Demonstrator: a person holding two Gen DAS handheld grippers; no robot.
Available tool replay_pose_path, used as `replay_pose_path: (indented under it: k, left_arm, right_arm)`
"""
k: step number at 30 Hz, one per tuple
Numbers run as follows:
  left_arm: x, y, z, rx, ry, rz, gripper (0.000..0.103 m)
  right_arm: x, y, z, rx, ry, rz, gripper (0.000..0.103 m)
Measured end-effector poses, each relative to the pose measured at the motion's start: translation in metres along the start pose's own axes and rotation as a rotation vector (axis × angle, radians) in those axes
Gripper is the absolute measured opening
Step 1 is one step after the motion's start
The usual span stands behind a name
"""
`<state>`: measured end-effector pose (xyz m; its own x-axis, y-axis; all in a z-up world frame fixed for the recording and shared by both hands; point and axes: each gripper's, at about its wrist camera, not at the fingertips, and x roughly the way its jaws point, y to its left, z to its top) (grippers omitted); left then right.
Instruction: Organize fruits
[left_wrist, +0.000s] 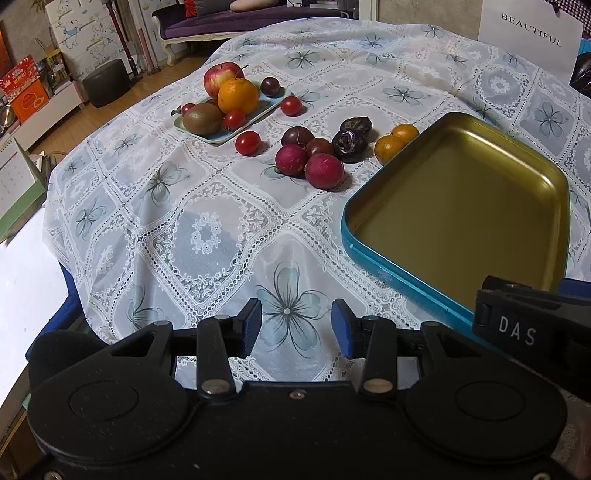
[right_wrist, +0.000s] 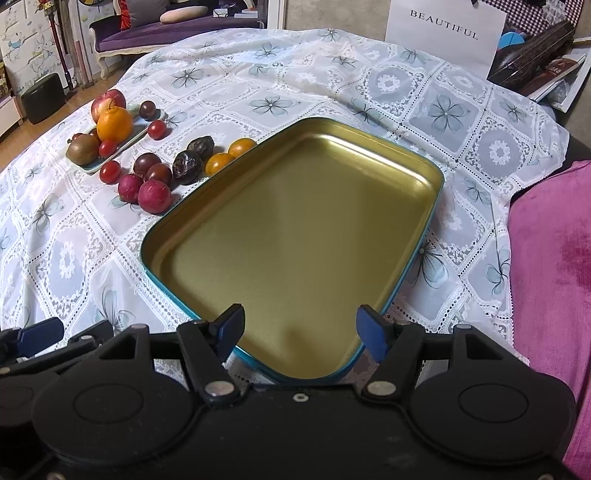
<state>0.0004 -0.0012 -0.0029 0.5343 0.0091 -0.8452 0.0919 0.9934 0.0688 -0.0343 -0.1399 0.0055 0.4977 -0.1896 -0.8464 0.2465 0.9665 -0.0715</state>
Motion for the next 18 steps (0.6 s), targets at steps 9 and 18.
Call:
replay_pose_path:
  k: [9, 18]
  left_arm:
    - [0.002, 0.002, 0.001, -0.003, -0.001, 0.001, 0.051]
    - [0.008, 0.009, 0.011, 0.003, 0.023, -0.014, 0.051]
  right_arm:
    - [0.002, 0.001, 0.001, -0.007, 0.009, -0.002, 0.070]
    - [0.008, 0.006, 0.009, -0.053, 0.064, 0.064, 0.068]
